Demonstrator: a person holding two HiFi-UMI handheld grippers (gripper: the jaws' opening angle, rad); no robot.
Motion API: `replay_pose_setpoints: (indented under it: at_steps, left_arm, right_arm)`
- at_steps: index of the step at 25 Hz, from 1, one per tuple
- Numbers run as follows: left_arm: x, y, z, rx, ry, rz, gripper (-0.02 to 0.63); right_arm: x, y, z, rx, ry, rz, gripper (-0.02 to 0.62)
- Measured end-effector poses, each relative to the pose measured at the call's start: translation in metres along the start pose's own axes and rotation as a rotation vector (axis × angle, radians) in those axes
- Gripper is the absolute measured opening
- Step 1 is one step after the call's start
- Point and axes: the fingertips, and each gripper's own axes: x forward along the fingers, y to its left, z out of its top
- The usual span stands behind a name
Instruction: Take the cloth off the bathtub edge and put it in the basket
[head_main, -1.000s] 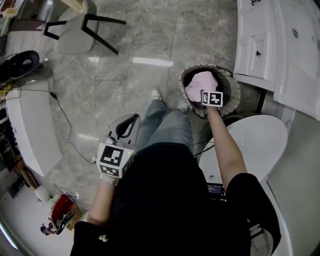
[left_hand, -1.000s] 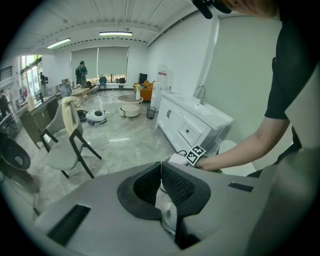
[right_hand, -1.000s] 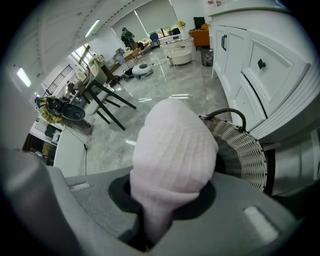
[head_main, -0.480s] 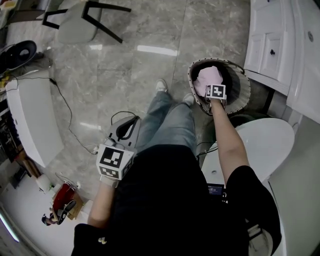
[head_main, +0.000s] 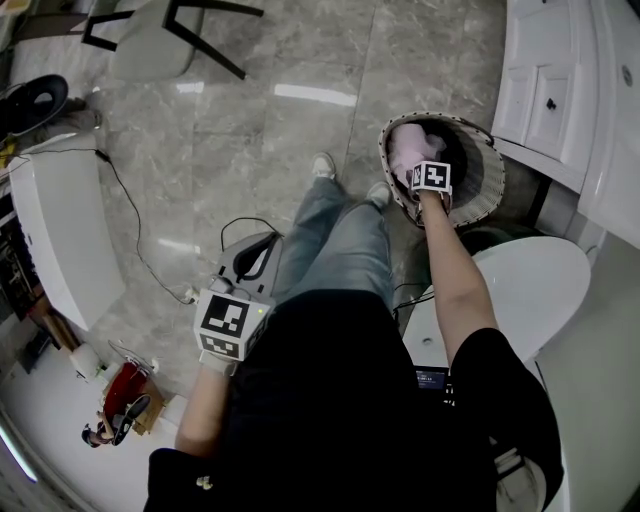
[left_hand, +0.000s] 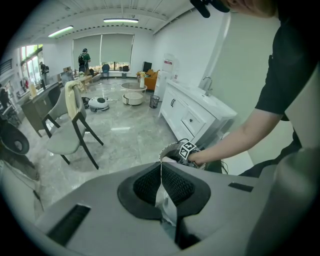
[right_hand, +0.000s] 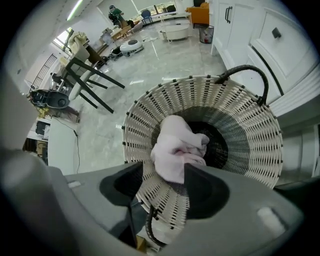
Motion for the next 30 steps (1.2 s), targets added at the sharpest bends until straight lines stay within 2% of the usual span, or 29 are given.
replay_pose_setpoints:
  at_steps: [14,18,21,30]
  left_arm:
    - [-0.01,-0.012,0.017,-0.013,-0.067,-0.005,0.014]
    - [-0.013,-0.02,0.032,-0.002,-0.104,-0.02,0.014]
    - [-0.019,-0.022,0.045,-0.003,-0.136,-0.026,0.014]
    - [-0.034,-0.03,0.084,-0.029,-0.245,-0.041,0.012]
  right_arm:
    - [-0.045,0.02,0.01,-0.063,-0.057,0.007,0.245]
    - [-0.078,0.027,0.022,-0.11,-0.122,-0.009,0.131]
    - [-0.107,0.034,0.03,-0.14,-0.166,-0.01,-0.003]
    - [-0.185,0.051,0.042,-0.162,-0.248,0.049,-0.003]
